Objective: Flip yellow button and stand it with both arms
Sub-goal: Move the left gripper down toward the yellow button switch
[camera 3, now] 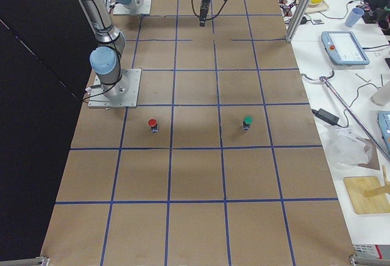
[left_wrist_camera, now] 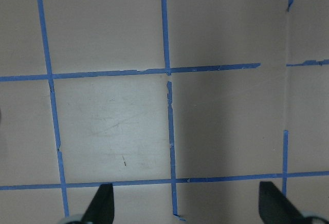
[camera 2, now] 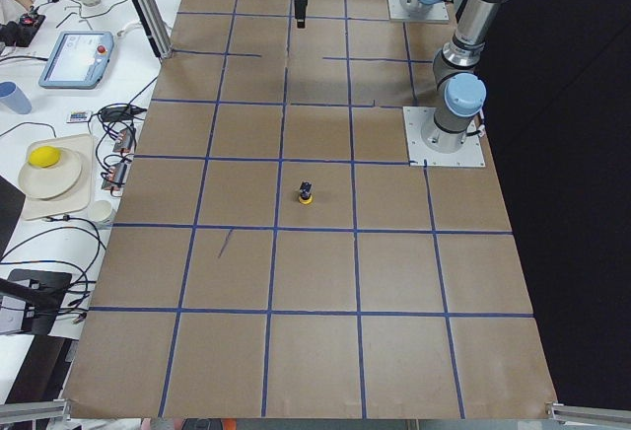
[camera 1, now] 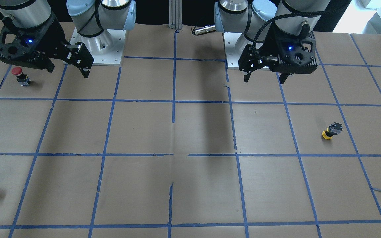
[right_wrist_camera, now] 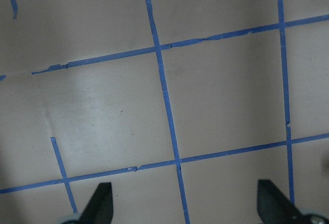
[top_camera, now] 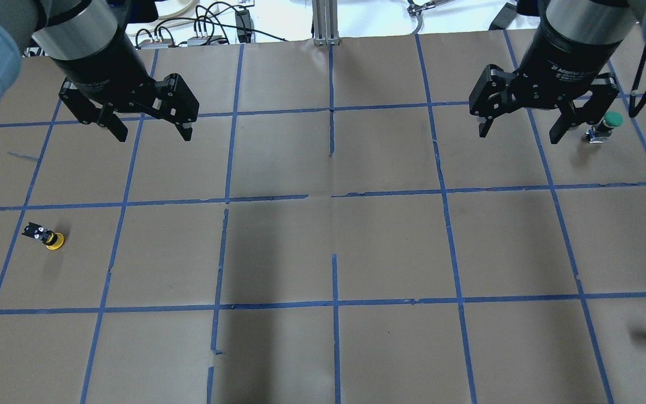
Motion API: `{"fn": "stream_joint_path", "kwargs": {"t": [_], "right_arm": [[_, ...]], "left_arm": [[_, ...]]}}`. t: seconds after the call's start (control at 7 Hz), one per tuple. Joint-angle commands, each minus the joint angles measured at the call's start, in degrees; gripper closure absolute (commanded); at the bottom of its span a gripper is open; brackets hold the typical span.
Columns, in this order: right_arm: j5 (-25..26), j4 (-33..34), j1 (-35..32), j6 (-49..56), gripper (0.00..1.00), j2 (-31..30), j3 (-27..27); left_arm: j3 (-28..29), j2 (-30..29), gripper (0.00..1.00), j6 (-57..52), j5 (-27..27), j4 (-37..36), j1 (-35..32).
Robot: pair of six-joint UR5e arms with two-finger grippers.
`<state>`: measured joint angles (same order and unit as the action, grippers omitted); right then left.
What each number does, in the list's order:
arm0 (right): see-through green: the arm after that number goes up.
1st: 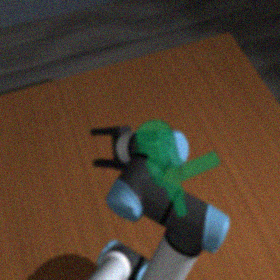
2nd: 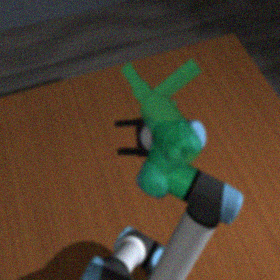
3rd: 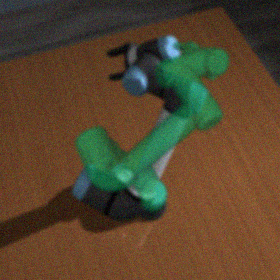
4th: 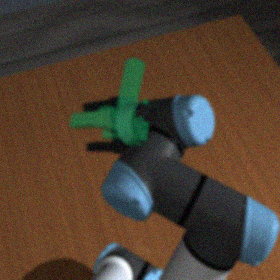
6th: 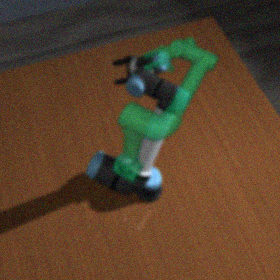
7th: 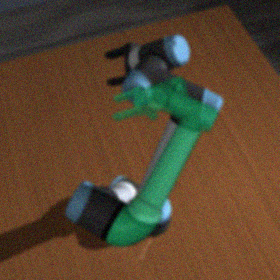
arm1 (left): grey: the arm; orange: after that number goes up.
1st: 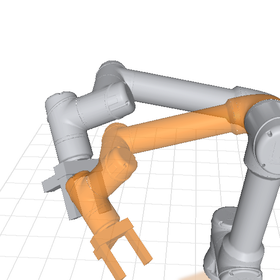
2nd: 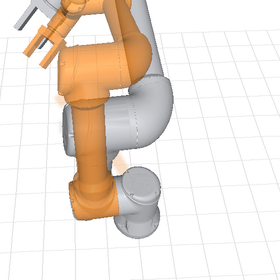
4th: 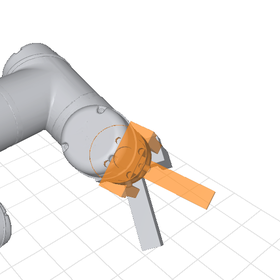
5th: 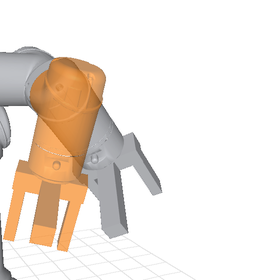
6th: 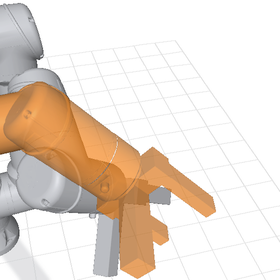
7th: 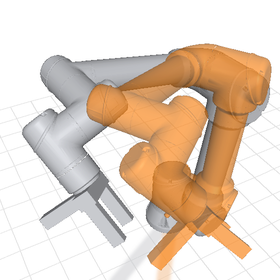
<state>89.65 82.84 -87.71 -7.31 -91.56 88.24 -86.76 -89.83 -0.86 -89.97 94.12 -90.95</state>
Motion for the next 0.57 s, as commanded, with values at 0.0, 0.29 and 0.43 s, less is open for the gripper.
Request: {"fn": "stream_joint_path", "kwargs": {"t": [0.0,0.29,0.43], "right_arm": [[0.1,-0.2,0.0,-0.2,0.0,0.0,0.0],[0.1,-0.1,0.0,-0.2,0.0,0.0,0.0],[0.1,0.1,0.0,-0.2,0.0,0.0,0.0]], "left_arm": [[-0.5,0.5,0.0,0.0,-0.5,0.0,0.0],[-0.9,0.6,0.0,-0.3,-0.7,0.7,0.2],[-1.0,0.6,0.0,-5.6,-1.1,1.1,1.4]]}}
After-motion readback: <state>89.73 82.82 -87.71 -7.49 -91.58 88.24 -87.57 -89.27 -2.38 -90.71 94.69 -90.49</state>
